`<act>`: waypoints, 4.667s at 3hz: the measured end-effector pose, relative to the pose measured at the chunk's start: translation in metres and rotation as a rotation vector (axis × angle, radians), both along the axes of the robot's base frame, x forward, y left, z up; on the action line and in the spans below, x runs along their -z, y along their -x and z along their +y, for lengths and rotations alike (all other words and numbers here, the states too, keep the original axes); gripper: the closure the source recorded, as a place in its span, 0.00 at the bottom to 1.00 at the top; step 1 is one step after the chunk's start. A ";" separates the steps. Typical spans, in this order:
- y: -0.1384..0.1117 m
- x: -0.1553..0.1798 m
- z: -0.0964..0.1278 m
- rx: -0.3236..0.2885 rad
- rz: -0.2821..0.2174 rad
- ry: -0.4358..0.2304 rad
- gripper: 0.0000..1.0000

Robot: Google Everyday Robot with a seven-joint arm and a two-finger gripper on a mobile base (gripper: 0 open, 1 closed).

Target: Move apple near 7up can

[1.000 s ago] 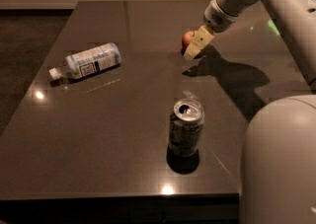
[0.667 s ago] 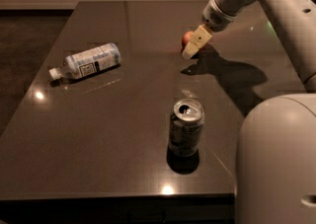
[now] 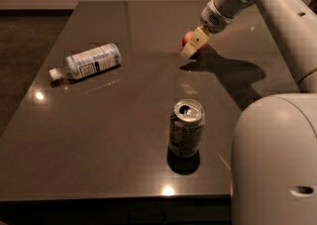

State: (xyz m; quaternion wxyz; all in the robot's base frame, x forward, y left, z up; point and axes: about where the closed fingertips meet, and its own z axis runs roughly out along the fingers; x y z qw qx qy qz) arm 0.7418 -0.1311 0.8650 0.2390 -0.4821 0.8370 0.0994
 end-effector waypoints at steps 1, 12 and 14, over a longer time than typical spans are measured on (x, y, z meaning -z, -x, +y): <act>0.005 0.001 0.004 -0.020 0.005 -0.022 0.44; 0.282 -0.026 -0.001 -0.749 0.031 -0.092 1.00; 0.274 -0.006 0.002 -0.738 0.055 -0.031 0.60</act>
Offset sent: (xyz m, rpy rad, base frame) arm -0.0187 0.0025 0.0074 0.0461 0.0013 0.0423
